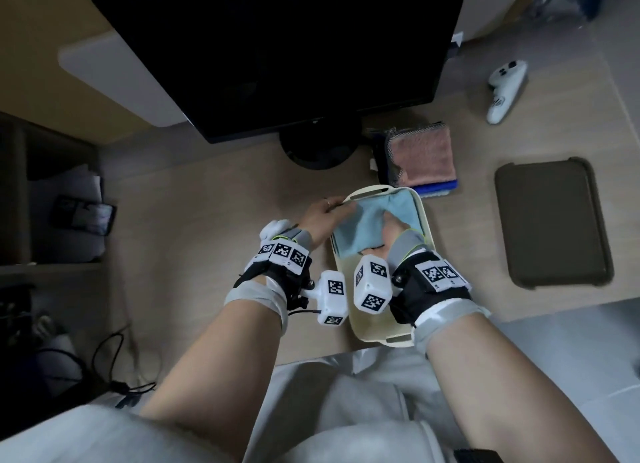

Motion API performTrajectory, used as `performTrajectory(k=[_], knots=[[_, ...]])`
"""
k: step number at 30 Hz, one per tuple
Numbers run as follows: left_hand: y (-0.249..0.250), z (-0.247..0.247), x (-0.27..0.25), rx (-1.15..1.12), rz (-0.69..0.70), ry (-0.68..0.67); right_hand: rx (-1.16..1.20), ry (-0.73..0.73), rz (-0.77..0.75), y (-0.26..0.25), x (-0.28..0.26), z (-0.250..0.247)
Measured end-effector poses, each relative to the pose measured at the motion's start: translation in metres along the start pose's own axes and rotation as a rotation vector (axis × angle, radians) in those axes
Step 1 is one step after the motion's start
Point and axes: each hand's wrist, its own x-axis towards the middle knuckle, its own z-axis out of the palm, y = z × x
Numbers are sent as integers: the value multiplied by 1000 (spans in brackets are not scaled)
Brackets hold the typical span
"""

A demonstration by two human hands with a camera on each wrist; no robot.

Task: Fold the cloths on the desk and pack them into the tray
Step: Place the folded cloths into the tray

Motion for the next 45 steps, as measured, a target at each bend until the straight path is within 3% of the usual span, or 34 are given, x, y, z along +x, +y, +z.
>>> performTrajectory(k=[3,12,16,21,23,26,28,39,45], knots=[[-4,-5,6,36,8,-8,-62,22,28,-6,2,5],[-7,13,22,117,1,162,-283,32,210,-22,-20,-23],[-6,4,19,19,-68,192,-320,80,182,-34,-28,-27],[12,-21,-1,-64,-133,418,-365,35,58,-48,-37,-9],[25,-22,-10,-192,-149,350,-391,9,4,-47,-40,-2],[36,-1,-19,-429,-294,103,-414,29,-66,-42,-37,-3],[35,17,-17,-479,-361,23,-448,42,-89,-40,-35,-7],[34,33,7,-566,-530,21,-475,-34,-42,-49,-8,-5],[27,35,12,-590,-554,64,-567,-31,-15,-52,3,-1]])
